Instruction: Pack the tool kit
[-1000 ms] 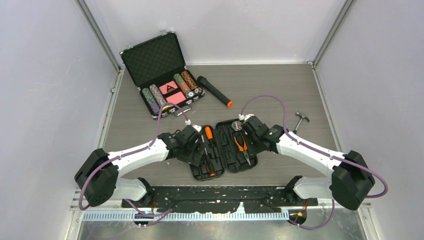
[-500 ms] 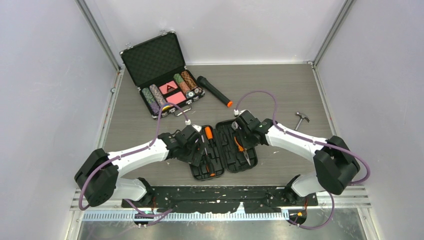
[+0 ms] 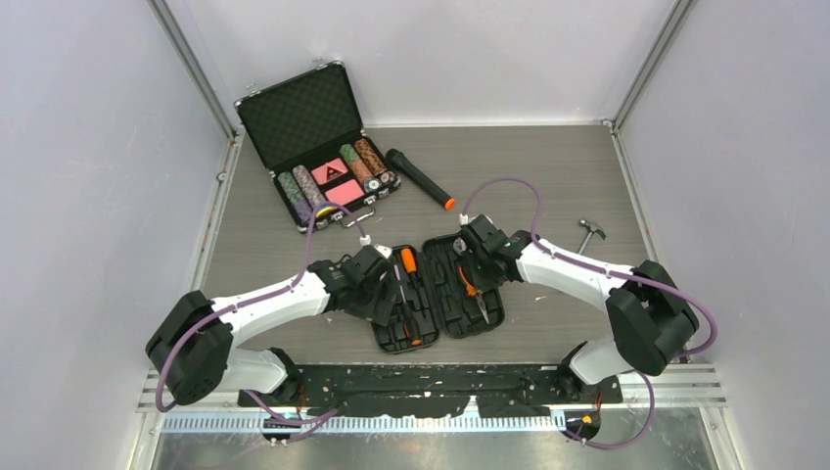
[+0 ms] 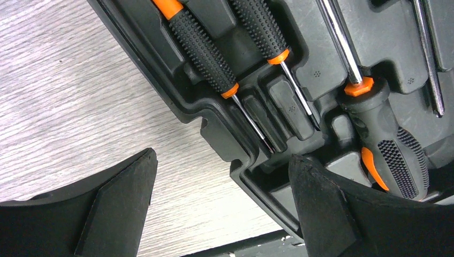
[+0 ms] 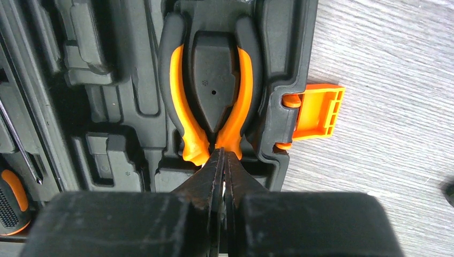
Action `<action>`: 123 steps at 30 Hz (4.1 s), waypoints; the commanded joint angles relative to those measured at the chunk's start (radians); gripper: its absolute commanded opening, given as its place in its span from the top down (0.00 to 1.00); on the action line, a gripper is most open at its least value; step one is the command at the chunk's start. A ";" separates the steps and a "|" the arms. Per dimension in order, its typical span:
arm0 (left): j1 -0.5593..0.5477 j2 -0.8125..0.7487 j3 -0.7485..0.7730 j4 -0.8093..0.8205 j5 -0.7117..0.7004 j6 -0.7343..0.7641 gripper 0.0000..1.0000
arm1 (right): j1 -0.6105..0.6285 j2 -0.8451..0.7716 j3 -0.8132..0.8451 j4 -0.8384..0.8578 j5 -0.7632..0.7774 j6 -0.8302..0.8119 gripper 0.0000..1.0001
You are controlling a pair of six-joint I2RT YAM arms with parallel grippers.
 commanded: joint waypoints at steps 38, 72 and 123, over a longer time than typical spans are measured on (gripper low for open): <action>0.114 -0.352 0.124 -0.154 -0.080 0.063 0.02 | -0.215 -0.216 0.153 -0.086 0.104 -0.034 0.48; 0.318 -0.942 -0.009 -0.128 -0.363 0.231 0.00 | -0.867 0.143 0.068 0.106 0.083 0.019 0.49; 0.336 -0.768 0.042 0.098 0.158 0.061 0.00 | -0.435 -0.127 0.222 0.361 -0.246 -0.394 0.94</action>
